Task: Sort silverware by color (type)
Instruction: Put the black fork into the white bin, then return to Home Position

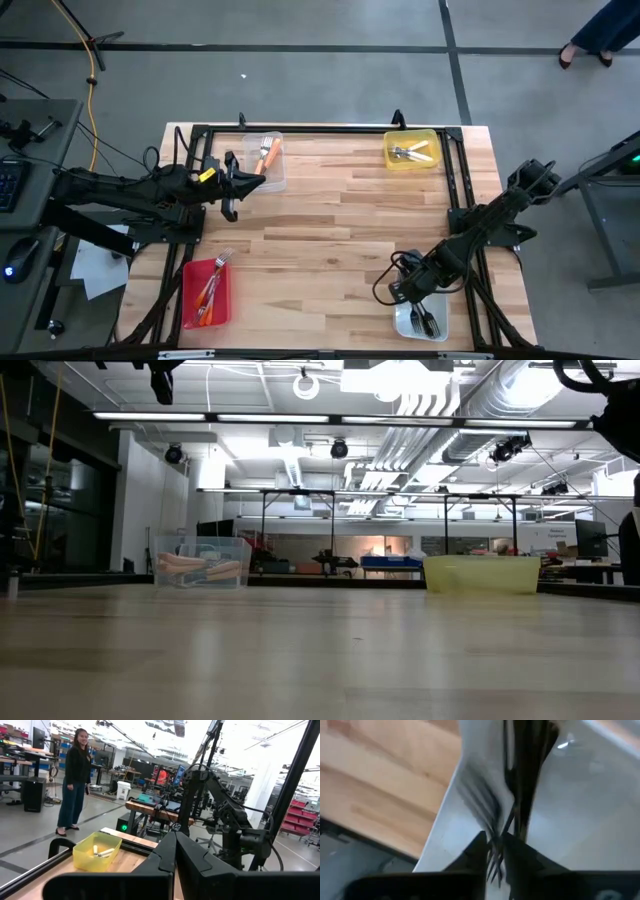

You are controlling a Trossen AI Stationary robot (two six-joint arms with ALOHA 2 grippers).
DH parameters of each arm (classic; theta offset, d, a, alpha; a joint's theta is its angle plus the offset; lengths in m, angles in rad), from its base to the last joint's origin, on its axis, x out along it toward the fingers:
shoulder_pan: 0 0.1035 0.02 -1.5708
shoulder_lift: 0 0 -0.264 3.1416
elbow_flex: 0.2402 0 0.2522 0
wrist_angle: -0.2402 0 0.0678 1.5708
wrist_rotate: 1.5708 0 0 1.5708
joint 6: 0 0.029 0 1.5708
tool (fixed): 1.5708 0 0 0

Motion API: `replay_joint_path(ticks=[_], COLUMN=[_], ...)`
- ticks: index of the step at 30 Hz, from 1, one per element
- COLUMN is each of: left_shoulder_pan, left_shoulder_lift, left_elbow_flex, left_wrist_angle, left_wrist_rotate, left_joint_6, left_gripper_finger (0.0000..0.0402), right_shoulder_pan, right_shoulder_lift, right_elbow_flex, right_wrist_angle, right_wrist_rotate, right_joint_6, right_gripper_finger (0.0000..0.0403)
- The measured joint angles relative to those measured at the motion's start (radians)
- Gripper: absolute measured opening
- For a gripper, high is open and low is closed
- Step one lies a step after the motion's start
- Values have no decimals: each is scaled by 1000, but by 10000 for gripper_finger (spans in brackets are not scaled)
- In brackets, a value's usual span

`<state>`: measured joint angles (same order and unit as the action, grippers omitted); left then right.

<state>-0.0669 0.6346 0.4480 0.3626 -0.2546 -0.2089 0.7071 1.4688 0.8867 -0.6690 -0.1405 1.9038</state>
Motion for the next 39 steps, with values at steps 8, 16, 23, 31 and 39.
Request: replay_joint_path(ticks=[8, 16, 23, 31, 39], left_shoulder_pan=[0, 0, 0, 0, 0], left_shoulder_lift=[0, 0, 0, 0, 0], left_elbow_flex=[0, 0, 0, 0, 1], left_wrist_angle=[-8, -57, -51, 23, 68], left_wrist_rotate=[0, 0, 1, 38, 88], left_joint_6=[0, -5, -25, -25, -26], left_gripper_finger=[0, 0, 0, 0, 0], right_shoulder_pan=[-1, -2, -210, -644, -845], right_shoulder_lift=[-7, -122, -143, -120, -217], right_elbow_flex=[60, 146, 146, 146, 146], right_wrist_angle=[-15, -130, -104, 418, 635], right_wrist_rotate=[-145, -144, 76, 155, 75], right_joint_6=[-117, -252, -567, -1289, -1611], right_gripper_finger=[192, 249, 250, 250, 242])
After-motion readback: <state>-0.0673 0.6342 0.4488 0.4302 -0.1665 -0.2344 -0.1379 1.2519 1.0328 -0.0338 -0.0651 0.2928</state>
